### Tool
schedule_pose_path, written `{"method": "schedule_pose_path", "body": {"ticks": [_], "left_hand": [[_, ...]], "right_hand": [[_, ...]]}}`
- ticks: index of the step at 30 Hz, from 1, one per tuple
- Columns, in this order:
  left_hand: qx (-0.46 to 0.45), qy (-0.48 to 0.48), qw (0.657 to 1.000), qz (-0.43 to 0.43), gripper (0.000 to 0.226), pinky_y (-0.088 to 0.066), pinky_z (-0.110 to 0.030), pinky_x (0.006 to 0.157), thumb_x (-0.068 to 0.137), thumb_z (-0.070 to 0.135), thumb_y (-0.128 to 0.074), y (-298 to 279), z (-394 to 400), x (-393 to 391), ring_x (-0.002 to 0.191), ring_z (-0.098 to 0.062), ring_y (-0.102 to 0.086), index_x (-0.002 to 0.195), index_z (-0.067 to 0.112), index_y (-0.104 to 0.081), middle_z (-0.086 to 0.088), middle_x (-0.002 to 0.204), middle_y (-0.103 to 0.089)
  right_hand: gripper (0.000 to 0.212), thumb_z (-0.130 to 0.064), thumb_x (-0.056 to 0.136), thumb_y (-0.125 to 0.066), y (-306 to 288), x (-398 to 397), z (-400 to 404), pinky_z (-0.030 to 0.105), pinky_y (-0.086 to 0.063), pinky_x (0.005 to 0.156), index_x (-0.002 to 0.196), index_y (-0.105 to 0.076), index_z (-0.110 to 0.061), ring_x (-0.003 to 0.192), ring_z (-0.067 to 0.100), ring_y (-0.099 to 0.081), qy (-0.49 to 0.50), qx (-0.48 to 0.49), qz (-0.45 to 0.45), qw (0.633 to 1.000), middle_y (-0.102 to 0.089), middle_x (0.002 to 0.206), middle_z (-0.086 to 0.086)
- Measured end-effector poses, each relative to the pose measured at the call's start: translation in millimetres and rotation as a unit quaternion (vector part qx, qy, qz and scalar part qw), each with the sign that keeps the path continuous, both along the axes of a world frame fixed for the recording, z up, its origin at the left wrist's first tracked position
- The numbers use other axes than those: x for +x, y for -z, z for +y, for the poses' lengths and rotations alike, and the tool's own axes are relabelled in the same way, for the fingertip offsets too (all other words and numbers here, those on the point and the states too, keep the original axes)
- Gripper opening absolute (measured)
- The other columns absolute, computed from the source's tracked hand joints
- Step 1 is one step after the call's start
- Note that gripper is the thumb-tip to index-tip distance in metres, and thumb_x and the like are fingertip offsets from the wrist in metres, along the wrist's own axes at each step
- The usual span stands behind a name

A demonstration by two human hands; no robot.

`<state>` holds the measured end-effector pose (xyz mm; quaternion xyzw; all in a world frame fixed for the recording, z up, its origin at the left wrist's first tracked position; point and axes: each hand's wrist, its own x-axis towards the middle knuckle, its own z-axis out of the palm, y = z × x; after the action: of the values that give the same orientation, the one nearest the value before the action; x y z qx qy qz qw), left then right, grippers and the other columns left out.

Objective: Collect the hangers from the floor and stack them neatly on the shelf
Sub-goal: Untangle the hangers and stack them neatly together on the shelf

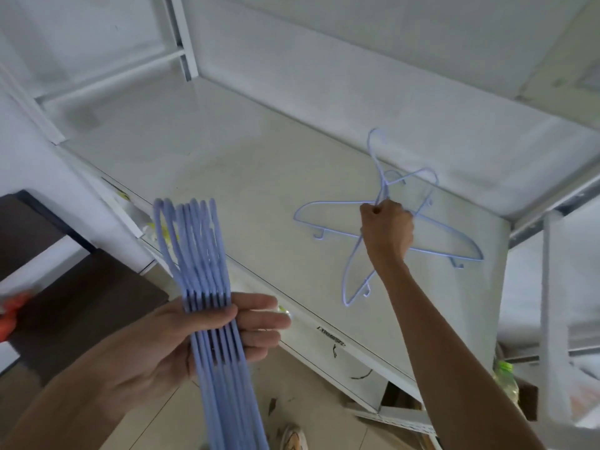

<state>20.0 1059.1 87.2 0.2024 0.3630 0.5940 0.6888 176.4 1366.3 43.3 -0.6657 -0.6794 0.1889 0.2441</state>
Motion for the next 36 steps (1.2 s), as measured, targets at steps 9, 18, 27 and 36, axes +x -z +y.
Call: {"method": "schedule_pose_path", "body": {"ticks": [9,18,27,36], "left_hand": [[-0.09,0.041,0.995,0.027,0.049,-0.049,-0.043,0.109,0.099,-0.01,-0.034,-40.9,14.5,11.9,0.138,-0.037,-0.052,0.146,-0.005,-0.047,-0.024,0.149,-0.053],[-0.056,0.048,0.997,0.007,0.045,-0.03,-0.051,0.122,0.1,-0.004,-0.044,-19.3,11.4,50.2,0.142,-0.036,-0.048,0.144,-0.006,-0.05,-0.027,0.149,-0.052],[-0.055,-0.022,0.998,-0.023,0.041,-0.046,-0.044,0.112,0.106,0.007,-0.042,-14.0,29.5,57.1,0.138,-0.031,-0.054,0.145,-0.004,-0.048,-0.023,0.146,-0.057],[-0.045,-0.018,0.995,-0.091,0.047,-0.044,-0.046,0.114,0.101,-0.009,-0.036,-32.6,42.3,26.4,0.14,-0.033,-0.051,0.147,-0.006,-0.042,-0.022,0.151,-0.051]], "right_hand": [[0.026,-0.016,0.092,-0.057,-82.6,61.4,-156.0,0.043,-0.046,0.051,0.067,-0.05,-0.008,0.049,0.04,-0.047,-0.246,0.04,0.143,0.958,-0.05,0.048,0.013],[0.032,-0.039,0.101,-0.024,-54.8,55.8,-239.0,0.031,-0.036,0.04,0.09,-0.049,-0.023,0.041,0.02,-0.041,-0.394,0.054,-0.073,0.914,-0.036,0.052,-0.008],[0.029,-0.045,0.108,-0.033,-46.1,71.4,-238.8,0.037,-0.054,0.061,0.113,-0.054,-0.026,0.057,0.013,-0.06,-0.388,-0.198,0.066,0.898,-0.062,0.065,-0.004],[0.034,-0.033,0.107,-0.047,-57.0,103.5,-261.7,0.057,-0.057,0.086,0.116,-0.071,-0.01,0.092,0.032,-0.074,-0.332,-0.496,0.383,0.705,-0.078,0.101,0.014]]}}
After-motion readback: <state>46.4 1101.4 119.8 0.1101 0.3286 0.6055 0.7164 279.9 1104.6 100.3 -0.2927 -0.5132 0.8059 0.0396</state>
